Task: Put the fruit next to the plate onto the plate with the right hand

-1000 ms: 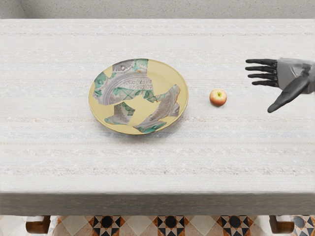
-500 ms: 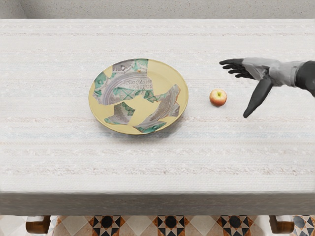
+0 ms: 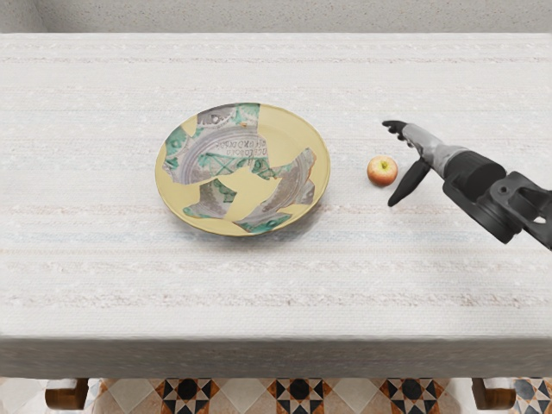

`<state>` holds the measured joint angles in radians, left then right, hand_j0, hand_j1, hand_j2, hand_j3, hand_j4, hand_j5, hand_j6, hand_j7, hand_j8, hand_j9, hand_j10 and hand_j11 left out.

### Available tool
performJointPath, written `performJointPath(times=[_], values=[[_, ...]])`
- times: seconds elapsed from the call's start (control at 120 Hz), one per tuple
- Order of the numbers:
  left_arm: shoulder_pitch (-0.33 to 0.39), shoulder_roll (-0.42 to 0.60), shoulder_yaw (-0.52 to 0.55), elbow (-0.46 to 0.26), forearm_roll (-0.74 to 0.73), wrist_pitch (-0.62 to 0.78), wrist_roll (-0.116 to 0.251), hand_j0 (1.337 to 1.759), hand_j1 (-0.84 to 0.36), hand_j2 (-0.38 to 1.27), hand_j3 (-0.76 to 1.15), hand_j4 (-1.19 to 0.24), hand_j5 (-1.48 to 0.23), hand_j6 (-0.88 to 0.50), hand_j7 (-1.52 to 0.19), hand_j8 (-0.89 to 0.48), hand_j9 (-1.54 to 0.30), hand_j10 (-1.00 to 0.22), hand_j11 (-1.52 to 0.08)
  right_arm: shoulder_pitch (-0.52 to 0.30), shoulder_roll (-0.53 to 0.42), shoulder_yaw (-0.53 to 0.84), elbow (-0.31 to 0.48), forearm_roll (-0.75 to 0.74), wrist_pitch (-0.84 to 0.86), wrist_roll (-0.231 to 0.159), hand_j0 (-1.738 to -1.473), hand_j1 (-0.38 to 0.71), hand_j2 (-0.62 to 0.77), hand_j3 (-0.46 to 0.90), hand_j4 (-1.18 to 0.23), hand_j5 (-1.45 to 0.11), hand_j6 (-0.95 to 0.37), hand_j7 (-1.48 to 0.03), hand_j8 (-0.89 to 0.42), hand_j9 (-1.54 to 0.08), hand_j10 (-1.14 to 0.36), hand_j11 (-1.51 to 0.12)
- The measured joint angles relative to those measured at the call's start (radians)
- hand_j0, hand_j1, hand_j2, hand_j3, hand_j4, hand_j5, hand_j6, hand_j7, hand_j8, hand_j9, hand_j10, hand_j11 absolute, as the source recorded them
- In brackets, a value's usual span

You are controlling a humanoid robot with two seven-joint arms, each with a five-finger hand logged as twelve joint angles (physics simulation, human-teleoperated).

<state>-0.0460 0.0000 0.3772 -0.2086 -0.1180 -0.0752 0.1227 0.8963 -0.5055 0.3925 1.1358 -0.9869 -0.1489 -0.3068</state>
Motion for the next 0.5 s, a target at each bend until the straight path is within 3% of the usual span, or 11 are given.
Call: performJointPath(times=[0.183, 0.5], values=[[0.0, 0.0, 0.0, 0.0, 0.0, 0.0, 0.0, 1.658, 0.05, 0.05, 0.0, -0.25, -0.32, -0.25, -0.32, -0.25, -0.32, -0.25, -0.32, 0.017, 0.073, -0.014, -0.105, -0.002, -0.046, -0.001, -1.658, -0.15, -0.03, 0.0, -0.17, -0.22, -0.17, -0.22, -0.17, -0.22, -0.17, -0.22], [0.0, 0.0, 0.0, 0.0, 0.0, 0.0, 0.0, 1.658, 0.05, 0.05, 0.0, -0.25, -0.32, -0.25, -0.32, -0.25, -0.32, -0.25, -0.32, 0.018, 0.132, -0.081, -0.13, -0.002, -0.165, -0.001, -1.658, 0.04, -0.06, 0.0, -0.33, -0.43, -0.33, -0.43, -0.33, -0.43, -0.33, -0.43]])
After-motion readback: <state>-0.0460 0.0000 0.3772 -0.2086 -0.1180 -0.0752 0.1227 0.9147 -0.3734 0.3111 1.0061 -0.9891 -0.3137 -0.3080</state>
